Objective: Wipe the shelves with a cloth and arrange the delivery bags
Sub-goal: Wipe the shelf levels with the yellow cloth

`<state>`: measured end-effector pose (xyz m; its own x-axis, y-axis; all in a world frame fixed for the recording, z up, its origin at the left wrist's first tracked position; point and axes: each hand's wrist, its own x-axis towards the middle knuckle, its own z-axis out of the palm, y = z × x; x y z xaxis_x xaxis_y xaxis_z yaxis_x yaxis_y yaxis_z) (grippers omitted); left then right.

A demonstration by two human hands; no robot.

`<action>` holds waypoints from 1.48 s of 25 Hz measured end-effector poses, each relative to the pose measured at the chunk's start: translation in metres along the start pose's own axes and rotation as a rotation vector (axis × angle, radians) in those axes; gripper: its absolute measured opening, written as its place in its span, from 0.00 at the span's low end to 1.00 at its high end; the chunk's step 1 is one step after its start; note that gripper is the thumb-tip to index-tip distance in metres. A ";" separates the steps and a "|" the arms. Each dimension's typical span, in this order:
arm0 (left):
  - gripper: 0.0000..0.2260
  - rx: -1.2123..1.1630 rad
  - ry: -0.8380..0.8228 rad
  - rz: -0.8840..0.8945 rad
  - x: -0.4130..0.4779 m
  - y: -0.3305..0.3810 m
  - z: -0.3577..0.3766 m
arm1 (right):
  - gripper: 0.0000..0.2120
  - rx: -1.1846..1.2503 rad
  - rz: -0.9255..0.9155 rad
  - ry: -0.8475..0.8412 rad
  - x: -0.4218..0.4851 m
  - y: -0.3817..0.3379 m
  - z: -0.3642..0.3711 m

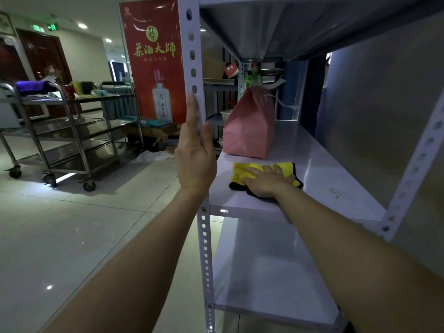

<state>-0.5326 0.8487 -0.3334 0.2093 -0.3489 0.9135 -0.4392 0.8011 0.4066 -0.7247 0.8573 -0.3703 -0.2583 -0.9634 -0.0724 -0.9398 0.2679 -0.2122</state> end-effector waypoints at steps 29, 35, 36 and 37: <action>0.29 0.609 -0.968 -0.036 -0.078 0.017 0.044 | 0.33 0.035 0.262 0.053 -0.060 0.123 -0.019; 0.27 0.600 -1.036 0.001 -0.084 0.009 0.046 | 0.33 -0.033 0.313 0.018 0.035 0.142 -0.046; 0.27 0.600 -1.029 0.004 -0.084 0.010 0.046 | 0.33 -0.046 0.322 0.022 0.052 0.145 -0.051; 0.27 0.607 -1.023 0.006 -0.083 0.010 0.046 | 0.33 -0.057 0.325 0.023 0.070 0.148 -0.054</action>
<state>-0.5946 0.8631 -0.4049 -0.4678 -0.7928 0.3907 -0.8373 0.5390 0.0914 -0.8937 0.8289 -0.3540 -0.5512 -0.8278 -0.1050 -0.8181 0.5609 -0.1272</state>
